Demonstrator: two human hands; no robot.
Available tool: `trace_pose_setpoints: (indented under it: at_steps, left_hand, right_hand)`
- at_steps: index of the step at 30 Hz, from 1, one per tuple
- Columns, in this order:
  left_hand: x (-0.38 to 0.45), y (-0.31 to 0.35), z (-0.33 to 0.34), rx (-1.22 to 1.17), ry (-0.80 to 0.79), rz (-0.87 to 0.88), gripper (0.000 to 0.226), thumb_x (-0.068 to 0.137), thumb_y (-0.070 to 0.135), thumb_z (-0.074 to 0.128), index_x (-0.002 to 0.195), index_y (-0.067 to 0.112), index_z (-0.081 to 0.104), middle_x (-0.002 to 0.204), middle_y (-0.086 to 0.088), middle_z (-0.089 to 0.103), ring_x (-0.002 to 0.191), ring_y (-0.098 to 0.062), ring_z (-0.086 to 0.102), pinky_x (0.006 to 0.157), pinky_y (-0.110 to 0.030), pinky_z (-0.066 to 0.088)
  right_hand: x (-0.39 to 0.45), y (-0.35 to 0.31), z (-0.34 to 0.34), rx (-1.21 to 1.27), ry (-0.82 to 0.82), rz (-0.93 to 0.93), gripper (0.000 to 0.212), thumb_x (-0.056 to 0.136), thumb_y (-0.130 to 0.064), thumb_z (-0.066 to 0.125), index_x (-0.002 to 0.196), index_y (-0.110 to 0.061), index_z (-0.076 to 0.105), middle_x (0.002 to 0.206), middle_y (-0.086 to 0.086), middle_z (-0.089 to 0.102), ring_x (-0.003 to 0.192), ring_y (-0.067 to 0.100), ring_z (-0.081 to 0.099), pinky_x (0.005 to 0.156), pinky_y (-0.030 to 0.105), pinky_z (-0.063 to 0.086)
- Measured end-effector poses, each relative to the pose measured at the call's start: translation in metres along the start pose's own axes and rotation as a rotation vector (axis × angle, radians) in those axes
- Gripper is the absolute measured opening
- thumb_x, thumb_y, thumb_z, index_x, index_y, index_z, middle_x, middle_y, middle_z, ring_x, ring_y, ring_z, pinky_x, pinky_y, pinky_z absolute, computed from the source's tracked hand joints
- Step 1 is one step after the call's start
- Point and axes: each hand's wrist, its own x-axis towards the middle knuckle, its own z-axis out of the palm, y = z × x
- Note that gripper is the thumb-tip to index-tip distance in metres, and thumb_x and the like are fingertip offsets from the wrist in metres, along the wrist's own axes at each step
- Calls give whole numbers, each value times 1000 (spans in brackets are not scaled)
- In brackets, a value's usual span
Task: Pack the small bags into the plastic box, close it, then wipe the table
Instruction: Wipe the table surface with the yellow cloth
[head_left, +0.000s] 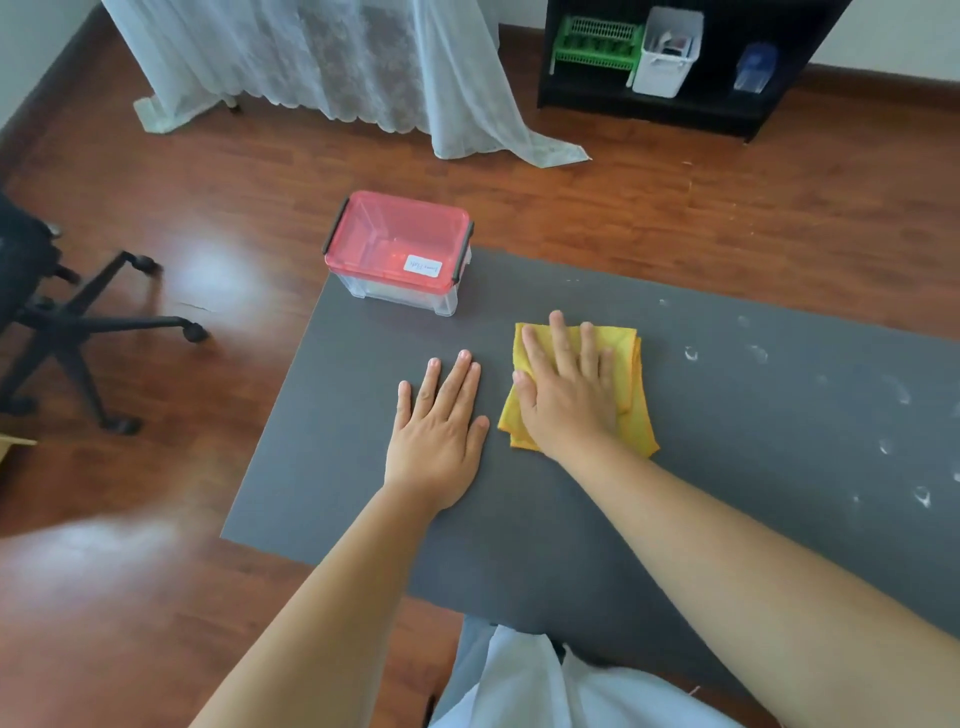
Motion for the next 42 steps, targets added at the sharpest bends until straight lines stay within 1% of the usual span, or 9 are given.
trace_pose_setpoints:
  at_steps: [5,11,16,21,26,32,37,40,42]
  left_hand:
    - [8,4,-1,-20,21,-8,58,99,42,13,154,28,1,158,18,-11,147,-17,-11,117,-44,-4]
    - [9,5,1,11,22,-23,58,98,44,11,154,27,2,158,18,-12,147,-18,-8,117,-43,-4]
    - [11,9,1,20,7,-7,59,98,44,10,153,27,0,157,18,-14,147,-17,-10,116,-39,-9]
    - [18,16,1,20,3,14,59,98,44,12,154,27,2,158,18,-12,147,-16,-11,117,-40,-6]
    - [22,29,3,18,11,24,60,98,43,12,154,25,6,158,17,-10,147,-17,-10,117,-41,-5]
    - [22,58,10,27,-8,57,61,97,45,8,154,24,1,158,15,-13,147,-20,-10,116,-41,-7]
    - [20,83,17,14,-12,92,60,98,45,10,154,25,1,159,15,-13,147,-19,-11,116,-43,-5]
    - [21,86,17,-1,2,100,57,99,40,15,154,24,5,160,13,-6,148,-20,-7,117,-44,-2]
    - [19,85,14,-70,48,111,54,99,30,21,152,22,20,161,10,10,148,-23,4,118,-44,4]
  right_hand:
    - [45,-28,-8,47,-20,-51,56,100,-50,16,153,-34,6,163,-3,-8,148,31,-10,116,53,-5]
    - [87,5,-22,73,-11,157,57,100,-50,13,153,-35,2,162,-2,-12,147,31,-12,116,54,-8]
    - [39,41,-19,92,12,284,59,99,-53,12,153,-34,-1,162,-2,-12,148,30,-12,116,56,-6]
    - [-35,29,-1,43,-4,111,61,97,-53,17,153,-32,3,163,-1,-7,148,31,-8,114,55,-6]
    - [-10,28,-5,38,-38,-26,58,98,-52,13,153,-36,3,163,-5,-9,148,28,-10,116,55,-5]
    - [38,98,-30,58,3,201,57,98,-53,13,152,-37,4,163,-6,-6,148,29,-6,117,55,-2]
    - [-23,137,-26,34,30,308,60,96,-56,11,152,-37,1,163,-4,-5,148,30,-5,117,56,2]
    - [-80,107,-12,37,28,192,63,96,-56,17,153,-33,7,163,0,1,148,33,0,115,58,5]
    - [-106,77,-3,36,16,76,63,95,-56,23,153,-30,16,163,1,7,148,35,7,114,59,6]
